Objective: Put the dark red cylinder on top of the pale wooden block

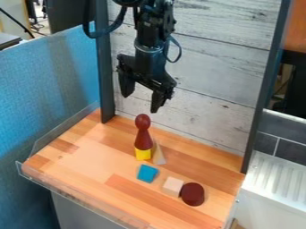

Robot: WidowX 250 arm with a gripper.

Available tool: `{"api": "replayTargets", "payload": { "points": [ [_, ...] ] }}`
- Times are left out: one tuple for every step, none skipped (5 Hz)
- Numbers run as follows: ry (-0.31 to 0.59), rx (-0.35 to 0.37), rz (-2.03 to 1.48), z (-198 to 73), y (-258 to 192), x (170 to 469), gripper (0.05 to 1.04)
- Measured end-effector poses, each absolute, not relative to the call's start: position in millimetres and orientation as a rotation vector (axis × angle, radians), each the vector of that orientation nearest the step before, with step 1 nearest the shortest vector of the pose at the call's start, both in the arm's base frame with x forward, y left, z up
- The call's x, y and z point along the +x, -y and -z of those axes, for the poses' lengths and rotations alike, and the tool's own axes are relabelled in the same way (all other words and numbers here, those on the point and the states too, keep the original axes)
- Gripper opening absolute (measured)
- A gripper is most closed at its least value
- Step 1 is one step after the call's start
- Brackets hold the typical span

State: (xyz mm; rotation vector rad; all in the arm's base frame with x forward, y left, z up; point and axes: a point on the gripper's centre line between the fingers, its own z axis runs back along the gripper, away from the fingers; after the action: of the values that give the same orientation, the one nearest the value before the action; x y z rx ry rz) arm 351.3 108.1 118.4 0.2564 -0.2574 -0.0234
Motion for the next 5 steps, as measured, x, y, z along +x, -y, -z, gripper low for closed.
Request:
{"api": "replayTargets", "payload": {
  "points": [
    [0.22,0.242,0.036,-105,-107,349,1.0],
    [0.226,0.2,0.224,-95,-92,351,1.0],
    [0.252,0.179,0.426,-84,-77,352,1.0],
    [0.277,0.114,0.639,-81,-65,354,1.0],
    [0.203,0.022,0.87,-57,-55,348,1.0]
  ]
}}
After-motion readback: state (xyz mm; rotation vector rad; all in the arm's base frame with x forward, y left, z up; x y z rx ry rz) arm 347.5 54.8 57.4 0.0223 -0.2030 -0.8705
